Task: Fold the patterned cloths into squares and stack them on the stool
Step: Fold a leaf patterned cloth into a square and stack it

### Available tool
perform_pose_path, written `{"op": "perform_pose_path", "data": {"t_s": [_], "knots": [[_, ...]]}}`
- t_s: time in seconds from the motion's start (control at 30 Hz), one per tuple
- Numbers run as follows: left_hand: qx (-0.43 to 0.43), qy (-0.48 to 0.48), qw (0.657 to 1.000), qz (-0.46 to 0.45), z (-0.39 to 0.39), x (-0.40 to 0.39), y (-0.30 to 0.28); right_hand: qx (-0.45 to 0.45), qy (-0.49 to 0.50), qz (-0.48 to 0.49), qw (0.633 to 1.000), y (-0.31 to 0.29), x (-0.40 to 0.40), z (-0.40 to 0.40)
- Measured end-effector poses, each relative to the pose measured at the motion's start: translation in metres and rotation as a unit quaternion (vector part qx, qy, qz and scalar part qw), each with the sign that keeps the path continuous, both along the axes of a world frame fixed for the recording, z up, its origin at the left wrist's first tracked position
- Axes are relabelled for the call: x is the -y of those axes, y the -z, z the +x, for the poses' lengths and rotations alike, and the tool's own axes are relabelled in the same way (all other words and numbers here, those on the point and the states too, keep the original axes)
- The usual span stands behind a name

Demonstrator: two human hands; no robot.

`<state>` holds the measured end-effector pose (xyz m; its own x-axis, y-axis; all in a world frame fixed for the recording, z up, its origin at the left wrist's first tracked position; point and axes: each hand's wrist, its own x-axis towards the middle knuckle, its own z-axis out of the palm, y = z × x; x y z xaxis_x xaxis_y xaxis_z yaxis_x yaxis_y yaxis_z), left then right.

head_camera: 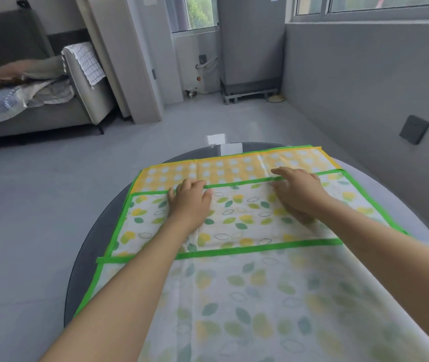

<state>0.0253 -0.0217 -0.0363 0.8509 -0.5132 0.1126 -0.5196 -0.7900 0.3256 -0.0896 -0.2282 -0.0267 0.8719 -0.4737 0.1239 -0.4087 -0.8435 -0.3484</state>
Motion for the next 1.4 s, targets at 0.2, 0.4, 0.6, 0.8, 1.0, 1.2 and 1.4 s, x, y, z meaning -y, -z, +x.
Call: {"op": "perform_pose_path", "data": {"t_s": [0.2, 0.4, 0.6, 0.8, 1.0, 1.2, 1.4], "knots": [[0.082, -0.018, 0.996, -0.038, 0.012, 0.004, 0.009, 0.037, 0.028, -0.026, 0.999, 0.010, 0.014, 0.016], [0.135, 0.003, 0.982, -0.133, 0.010, 0.000, 0.003, 0.134, 0.025, -0.007, 0.991, 0.008, 0.012, 0.009], [0.159, 0.046, 0.979, -0.118, -0.010, -0.019, -0.051, 0.191, -0.003, -0.026, 0.981, -0.039, 0.005, -0.012], [0.113, 0.083, 0.983, -0.118, -0.049, -0.051, -0.099, 0.184, -0.052, -0.082, 0.978, -0.091, -0.010, -0.062], [0.101, 0.117, 0.979, -0.134, -0.094, -0.088, -0.109, 0.102, -0.066, -0.115, 0.986, -0.115, -0.043, -0.129], [0.048, 0.115, 0.986, -0.114, -0.135, -0.113, -0.116, 0.045, -0.094, -0.099, 0.990, -0.115, -0.060, -0.168], [-0.139, 0.133, 0.978, -0.086, -0.154, -0.132, -0.102, -0.035, -0.149, 0.001, 0.988, -0.102, -0.067, -0.190]]}}
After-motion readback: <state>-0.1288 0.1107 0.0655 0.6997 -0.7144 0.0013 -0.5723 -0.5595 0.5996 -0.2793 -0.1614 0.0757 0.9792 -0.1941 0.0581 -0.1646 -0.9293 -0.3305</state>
